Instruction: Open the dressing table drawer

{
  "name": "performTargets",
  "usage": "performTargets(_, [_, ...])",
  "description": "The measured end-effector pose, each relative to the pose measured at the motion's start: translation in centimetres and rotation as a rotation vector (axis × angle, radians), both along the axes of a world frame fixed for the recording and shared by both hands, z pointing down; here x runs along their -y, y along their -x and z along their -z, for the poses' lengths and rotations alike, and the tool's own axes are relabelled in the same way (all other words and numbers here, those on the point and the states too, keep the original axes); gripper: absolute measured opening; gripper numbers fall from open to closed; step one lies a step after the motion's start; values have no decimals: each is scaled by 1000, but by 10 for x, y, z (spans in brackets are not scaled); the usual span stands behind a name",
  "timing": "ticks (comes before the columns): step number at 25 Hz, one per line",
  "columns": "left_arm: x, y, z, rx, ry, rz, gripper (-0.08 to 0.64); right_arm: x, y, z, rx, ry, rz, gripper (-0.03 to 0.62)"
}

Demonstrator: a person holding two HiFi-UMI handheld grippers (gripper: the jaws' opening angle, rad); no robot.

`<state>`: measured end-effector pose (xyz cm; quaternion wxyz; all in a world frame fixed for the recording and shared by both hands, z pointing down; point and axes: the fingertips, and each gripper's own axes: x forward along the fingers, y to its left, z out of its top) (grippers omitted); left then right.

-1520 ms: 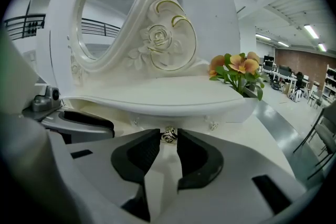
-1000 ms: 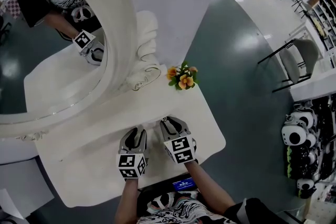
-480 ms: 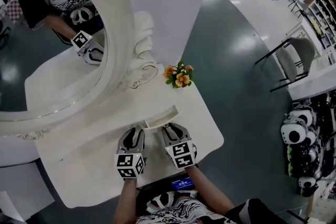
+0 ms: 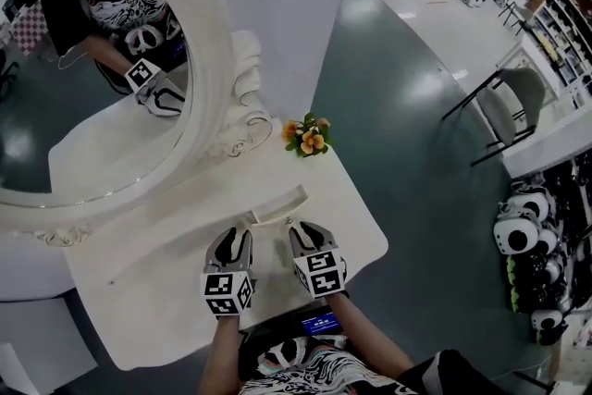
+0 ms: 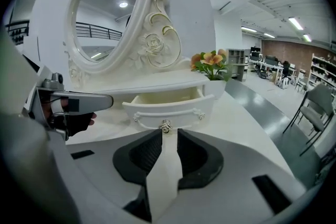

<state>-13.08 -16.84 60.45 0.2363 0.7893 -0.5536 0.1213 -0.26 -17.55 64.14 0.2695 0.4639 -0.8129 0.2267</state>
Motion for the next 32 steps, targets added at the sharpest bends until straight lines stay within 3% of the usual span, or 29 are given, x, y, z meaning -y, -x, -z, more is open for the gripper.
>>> performTargets(6, [-9,-8,29,2,-65,-14,124,-12,-16,36,22,-85,-58,2])
performTargets(12, [-20,-11,56,2,-122,-29,98,-23,-24,73,85,-165,-100,2])
performTargets(15, [-20,-10,63,-7,-141,-30,98,-24,-24,85,72,-198,-102,2])
performTargets(32, [-19,-13,70,-16,-155,-50,89,-32,-19,87,22,-208,-73,0])
